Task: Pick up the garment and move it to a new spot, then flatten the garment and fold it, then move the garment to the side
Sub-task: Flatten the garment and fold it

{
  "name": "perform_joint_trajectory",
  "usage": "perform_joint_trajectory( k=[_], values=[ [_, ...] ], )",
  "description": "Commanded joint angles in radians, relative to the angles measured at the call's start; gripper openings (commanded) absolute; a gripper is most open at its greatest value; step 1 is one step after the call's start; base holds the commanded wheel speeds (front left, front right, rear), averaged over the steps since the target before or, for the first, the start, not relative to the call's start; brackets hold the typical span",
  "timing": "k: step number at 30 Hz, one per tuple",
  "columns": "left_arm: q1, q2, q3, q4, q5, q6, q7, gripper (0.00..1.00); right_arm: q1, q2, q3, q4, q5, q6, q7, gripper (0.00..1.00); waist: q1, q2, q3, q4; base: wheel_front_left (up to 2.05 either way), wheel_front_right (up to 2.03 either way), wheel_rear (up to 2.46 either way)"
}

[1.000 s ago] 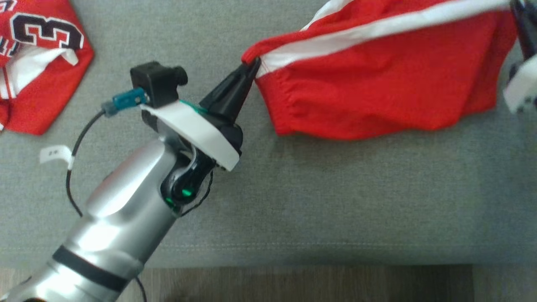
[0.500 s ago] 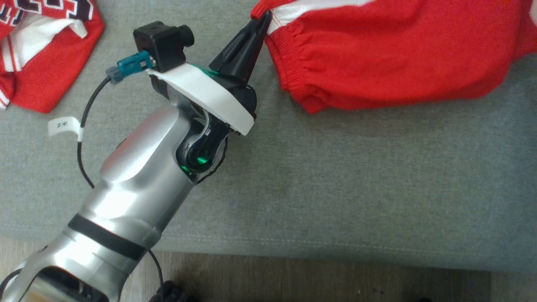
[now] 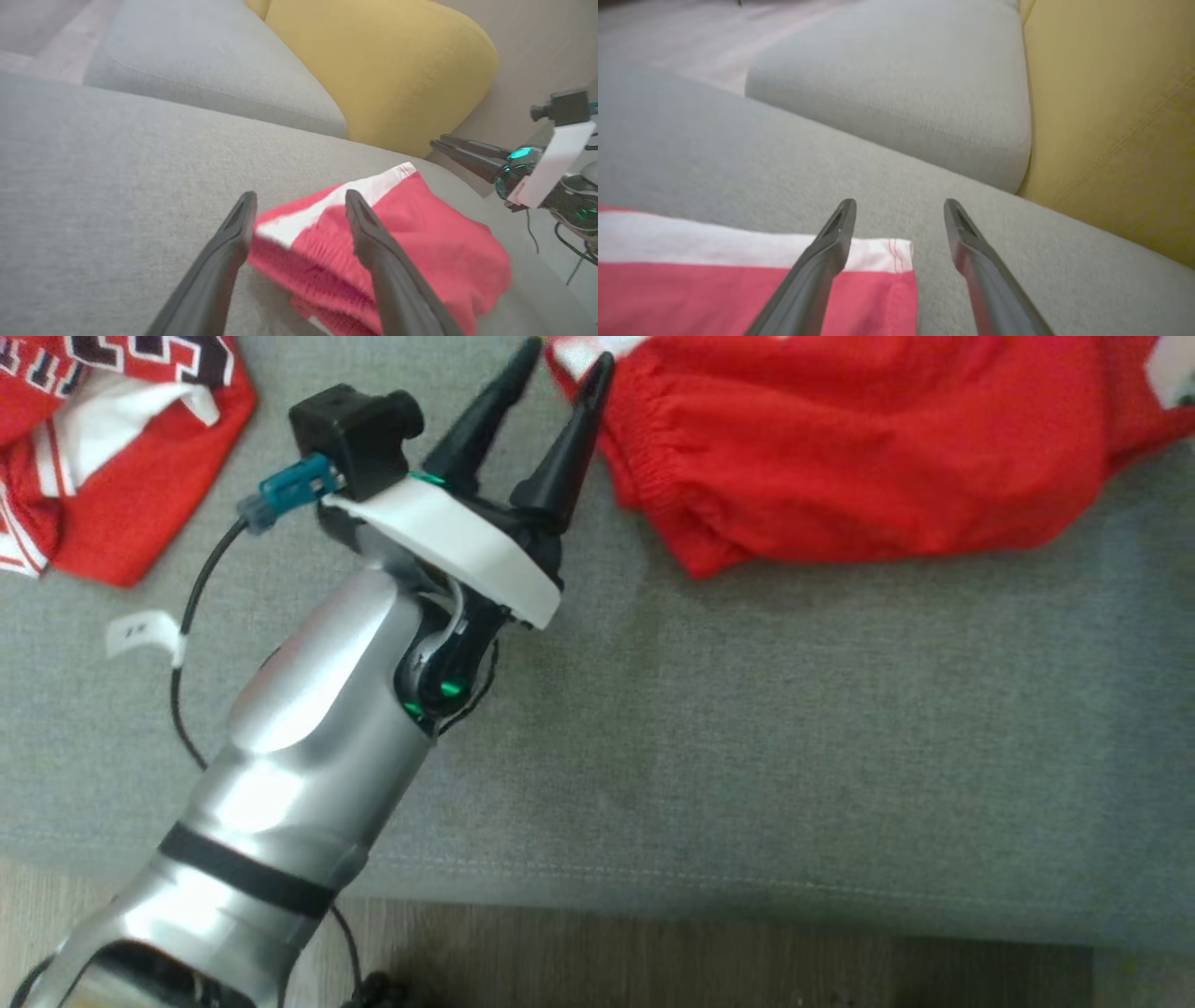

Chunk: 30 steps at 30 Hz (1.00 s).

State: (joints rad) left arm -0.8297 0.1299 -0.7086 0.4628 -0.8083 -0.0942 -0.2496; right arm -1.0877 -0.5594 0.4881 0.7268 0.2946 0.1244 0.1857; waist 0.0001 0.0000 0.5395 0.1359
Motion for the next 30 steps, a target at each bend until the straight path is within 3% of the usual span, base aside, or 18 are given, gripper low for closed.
perform_joint_trajectory(
  k=[1,8,13,16,21,30],
  values=[
    [0.019,0.018,0.052,-0.042,0.032,0.016,-0.012,1.00,0.030,0.019,-0.011,-0.026,0.015,0.006,-0.030,1.00,-0.0001,0.0000,-0.026,-0.010,0.00,0.00,0.00],
    [0.215,0.011,0.144,-0.197,0.307,0.154,-0.012,1.00,0.211,0.120,-0.028,-0.058,0.114,0.006,-0.128,1.00,-0.0001,0.0000,-0.129,-0.027,0.00,0.00,0.00],
    [0.380,-0.007,0.187,-0.339,0.451,0.236,-0.012,1.00,0.334,0.141,-0.043,-0.074,0.170,0.006,-0.137,1.00,-0.0001,0.0000,-0.186,-0.010,0.00,0.00,0.00],
    [0.462,-0.020,0.204,-0.428,0.540,0.276,-0.012,1.00,0.375,0.119,-0.086,-0.052,0.186,0.006,-0.143,1.00,-0.0001,0.0000,-0.211,0.023,0.00,0.00,0.00],
    [0.566,-0.038,0.200,-0.519,0.646,0.302,-0.012,1.00,0.388,0.068,-0.203,0.053,0.197,0.006,-0.138,1.00,-0.0001,0.0000,-0.229,0.092,0.00,0.00,0.00],
    [0.638,-0.057,0.187,-0.549,0.703,0.294,-0.012,1.00,0.328,0.010,-0.340,0.273,0.101,0.006,-0.032,1.00,-0.0001,0.0000,-0.206,0.176,0.00,0.00,0.00]
  ],
)
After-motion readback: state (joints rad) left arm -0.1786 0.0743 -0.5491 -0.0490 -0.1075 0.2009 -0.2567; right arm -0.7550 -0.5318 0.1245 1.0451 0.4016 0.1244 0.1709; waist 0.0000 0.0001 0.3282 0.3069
